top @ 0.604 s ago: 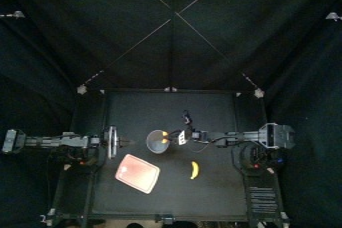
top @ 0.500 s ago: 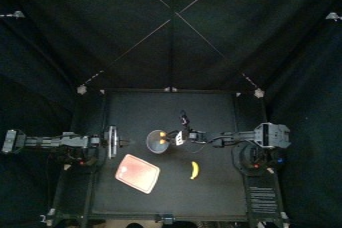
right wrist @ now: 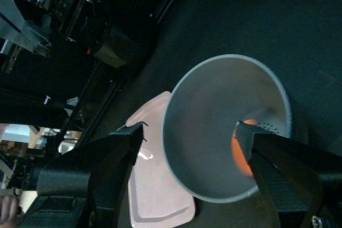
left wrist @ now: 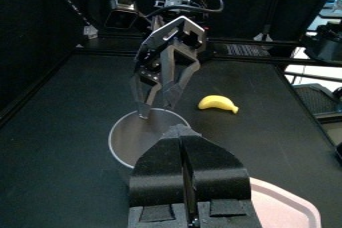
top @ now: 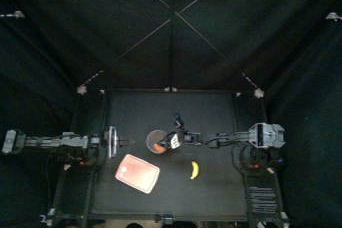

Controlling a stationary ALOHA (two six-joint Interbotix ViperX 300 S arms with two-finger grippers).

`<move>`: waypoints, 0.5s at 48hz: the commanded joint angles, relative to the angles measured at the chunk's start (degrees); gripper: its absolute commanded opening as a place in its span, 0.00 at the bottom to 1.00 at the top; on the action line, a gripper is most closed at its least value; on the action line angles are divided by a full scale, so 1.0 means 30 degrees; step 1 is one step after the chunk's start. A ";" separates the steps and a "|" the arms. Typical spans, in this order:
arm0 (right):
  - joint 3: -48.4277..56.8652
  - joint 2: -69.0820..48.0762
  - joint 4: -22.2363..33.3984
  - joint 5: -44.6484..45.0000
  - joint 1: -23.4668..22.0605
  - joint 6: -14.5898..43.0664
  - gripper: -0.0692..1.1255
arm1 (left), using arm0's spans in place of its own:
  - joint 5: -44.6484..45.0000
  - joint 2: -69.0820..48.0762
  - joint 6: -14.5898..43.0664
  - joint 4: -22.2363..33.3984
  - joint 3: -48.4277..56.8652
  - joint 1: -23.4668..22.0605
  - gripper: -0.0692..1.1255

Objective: Pick the tangerine then place it in the grey bowl
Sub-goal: Drop tangerine in the grey bowl and return to neutral

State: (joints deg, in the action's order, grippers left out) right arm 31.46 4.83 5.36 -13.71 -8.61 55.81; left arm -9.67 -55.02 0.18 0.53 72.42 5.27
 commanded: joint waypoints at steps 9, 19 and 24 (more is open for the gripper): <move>0.1172 -0.3105 0.3428 -0.1055 -0.0088 -0.0381 0.92 | -0.0176 0.0059 0.0000 -0.0029 -0.0264 0.0029 0.15; 0.4160 -0.6152 0.8057 -0.1904 -0.0850 -0.0410 0.92 | -0.0176 0.0059 0.0029 -0.0059 -0.0264 0.0029 0.15; 0.5537 -0.7617 0.9785 -0.2402 -0.1172 -0.0410 0.92 | -0.0176 0.0059 0.0029 -0.0059 -0.0264 0.0029 0.15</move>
State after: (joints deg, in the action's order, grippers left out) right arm 46.32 -13.62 31.38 -19.42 -11.43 54.76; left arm -9.58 -55.02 0.18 0.44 72.42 5.27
